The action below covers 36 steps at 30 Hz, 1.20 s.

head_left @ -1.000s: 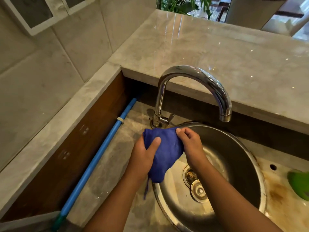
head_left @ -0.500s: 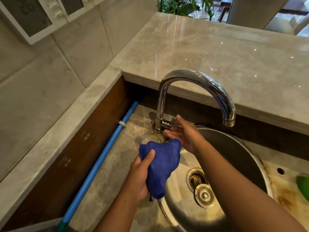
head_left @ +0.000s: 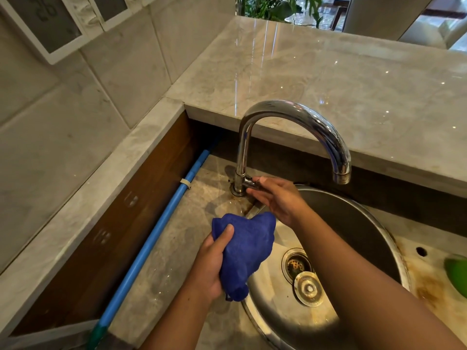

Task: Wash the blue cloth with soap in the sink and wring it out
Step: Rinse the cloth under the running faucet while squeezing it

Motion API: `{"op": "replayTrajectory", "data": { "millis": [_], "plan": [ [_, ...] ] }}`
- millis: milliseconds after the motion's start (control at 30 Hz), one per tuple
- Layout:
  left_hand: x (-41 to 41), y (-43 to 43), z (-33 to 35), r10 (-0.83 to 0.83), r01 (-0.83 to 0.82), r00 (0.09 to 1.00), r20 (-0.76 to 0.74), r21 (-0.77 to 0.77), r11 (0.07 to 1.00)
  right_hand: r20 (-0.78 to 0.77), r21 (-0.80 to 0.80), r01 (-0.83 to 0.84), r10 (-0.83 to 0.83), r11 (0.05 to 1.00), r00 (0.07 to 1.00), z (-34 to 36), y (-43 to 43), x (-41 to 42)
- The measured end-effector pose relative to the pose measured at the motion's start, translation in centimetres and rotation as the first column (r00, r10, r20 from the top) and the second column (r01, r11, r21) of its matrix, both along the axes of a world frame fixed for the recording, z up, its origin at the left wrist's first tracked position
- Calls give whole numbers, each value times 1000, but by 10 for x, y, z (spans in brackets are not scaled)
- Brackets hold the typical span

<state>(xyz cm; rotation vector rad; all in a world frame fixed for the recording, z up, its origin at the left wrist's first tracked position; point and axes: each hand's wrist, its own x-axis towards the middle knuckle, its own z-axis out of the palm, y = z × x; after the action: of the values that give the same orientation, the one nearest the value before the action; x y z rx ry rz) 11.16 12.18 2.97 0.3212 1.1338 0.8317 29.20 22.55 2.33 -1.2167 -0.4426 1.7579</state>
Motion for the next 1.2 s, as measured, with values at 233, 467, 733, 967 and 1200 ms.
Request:
{"op": "replayTrajectory", "data": {
  "millis": [233, 467, 733, 967, 1200],
  "plan": [
    [-2, -5, -1, -3, 3, 1000, -3, -7, 1000, 27, 59, 7, -9, 998, 1000, -5, -5, -3],
    [-2, -6, 0, 21, -21, 1000, 8, 9, 1000, 1, 56, 59, -59, 997, 998, -3, -14, -1],
    [30, 7, 8, -23, 21, 998, 51, 45, 999, -122, -147, 115, -133, 983, 984, -23, -75, 19],
    [77, 24, 17, -142, 136, 986, 91, 70, 988, -309, -117, 243, -267, 963, 913, -27, -108, 47],
    [95, 57, 34, -366, 372, 928, -69, 125, 920, 63, -11, 258, -257, 966, 964, -5, -112, 78]
  ]
}}
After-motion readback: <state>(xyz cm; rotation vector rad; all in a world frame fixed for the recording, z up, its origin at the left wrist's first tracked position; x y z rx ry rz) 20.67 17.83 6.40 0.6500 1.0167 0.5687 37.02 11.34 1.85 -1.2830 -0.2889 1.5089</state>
